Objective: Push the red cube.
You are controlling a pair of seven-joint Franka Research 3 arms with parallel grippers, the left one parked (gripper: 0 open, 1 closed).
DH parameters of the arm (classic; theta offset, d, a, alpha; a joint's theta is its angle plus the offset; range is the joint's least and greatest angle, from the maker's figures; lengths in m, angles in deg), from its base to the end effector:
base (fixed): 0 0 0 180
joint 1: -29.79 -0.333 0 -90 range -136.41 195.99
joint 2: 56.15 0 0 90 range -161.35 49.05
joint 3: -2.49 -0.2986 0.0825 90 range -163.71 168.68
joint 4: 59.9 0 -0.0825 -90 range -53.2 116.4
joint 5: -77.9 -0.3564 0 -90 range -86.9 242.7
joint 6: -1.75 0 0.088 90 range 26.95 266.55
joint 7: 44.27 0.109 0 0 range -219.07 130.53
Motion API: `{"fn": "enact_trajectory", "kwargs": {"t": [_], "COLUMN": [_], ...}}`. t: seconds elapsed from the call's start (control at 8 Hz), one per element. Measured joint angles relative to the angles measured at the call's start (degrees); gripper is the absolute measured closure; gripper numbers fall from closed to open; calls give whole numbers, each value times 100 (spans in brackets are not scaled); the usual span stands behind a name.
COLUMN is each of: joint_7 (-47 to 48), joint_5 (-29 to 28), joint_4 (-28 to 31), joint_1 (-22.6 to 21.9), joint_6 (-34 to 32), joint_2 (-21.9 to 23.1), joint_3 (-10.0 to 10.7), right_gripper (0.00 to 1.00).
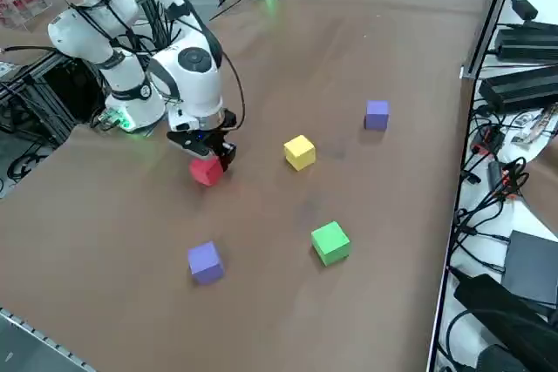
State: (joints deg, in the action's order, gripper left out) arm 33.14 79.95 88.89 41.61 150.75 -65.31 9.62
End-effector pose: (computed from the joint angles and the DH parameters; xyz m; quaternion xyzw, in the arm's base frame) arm 0.3867 -0.1343 0.1944 0.6765 -0.7321 -0.0589 0.0535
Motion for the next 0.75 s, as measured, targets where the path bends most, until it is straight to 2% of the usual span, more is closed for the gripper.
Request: {"fn": "enact_trajectory", "kwargs": {"t": [0.5, 0.75], "joint_7": [-773, -870], "joint_5": [59, 386], "joint_4": [-1, -3], "joint_1": [558, 812], "joint_6": [-37, -44], "joint_2": [4, 5], "joint_3": [2, 3], "right_gripper": [46, 46]}}
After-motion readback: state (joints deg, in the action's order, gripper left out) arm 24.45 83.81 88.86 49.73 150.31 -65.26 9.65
